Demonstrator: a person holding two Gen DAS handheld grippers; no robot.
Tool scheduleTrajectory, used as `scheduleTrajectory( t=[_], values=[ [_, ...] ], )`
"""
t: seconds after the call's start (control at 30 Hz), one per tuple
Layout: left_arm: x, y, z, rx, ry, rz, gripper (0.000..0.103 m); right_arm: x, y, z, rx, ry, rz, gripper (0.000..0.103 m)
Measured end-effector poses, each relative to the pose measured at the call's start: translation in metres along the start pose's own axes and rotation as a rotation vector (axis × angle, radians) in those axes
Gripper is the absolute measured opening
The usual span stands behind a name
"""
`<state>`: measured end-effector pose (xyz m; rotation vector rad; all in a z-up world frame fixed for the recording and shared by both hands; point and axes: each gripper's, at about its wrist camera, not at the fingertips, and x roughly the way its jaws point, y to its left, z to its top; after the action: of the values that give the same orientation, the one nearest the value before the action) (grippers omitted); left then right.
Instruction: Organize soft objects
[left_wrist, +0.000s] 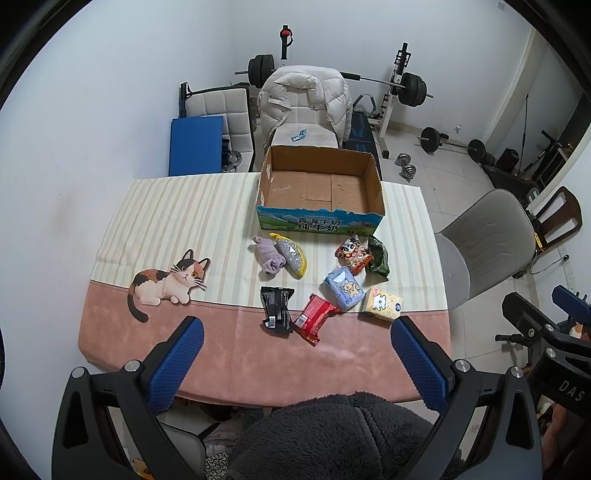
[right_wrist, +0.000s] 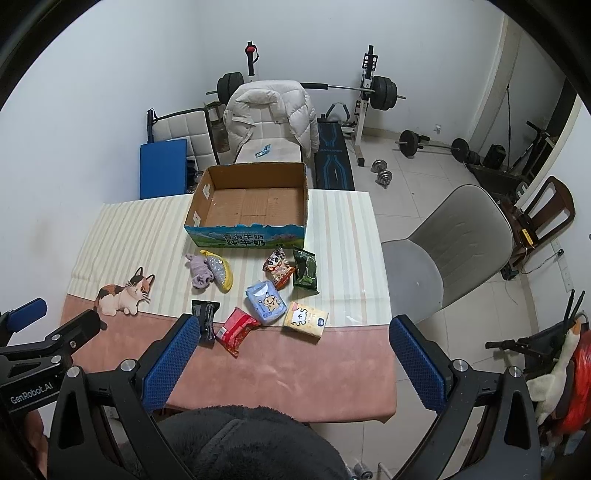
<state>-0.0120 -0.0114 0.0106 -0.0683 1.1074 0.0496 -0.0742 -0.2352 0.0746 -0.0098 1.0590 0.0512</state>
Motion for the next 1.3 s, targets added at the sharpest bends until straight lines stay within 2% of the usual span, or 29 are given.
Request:
scheduleTrajectory(
  t=[1.3],
  values=[
    [-0.012,0.010,-0.001,-0.003,-0.024,-0.003,0.103,-0.016,0.009,-0.004,-0.013,-0.027,0.007,0.103]
  ],
)
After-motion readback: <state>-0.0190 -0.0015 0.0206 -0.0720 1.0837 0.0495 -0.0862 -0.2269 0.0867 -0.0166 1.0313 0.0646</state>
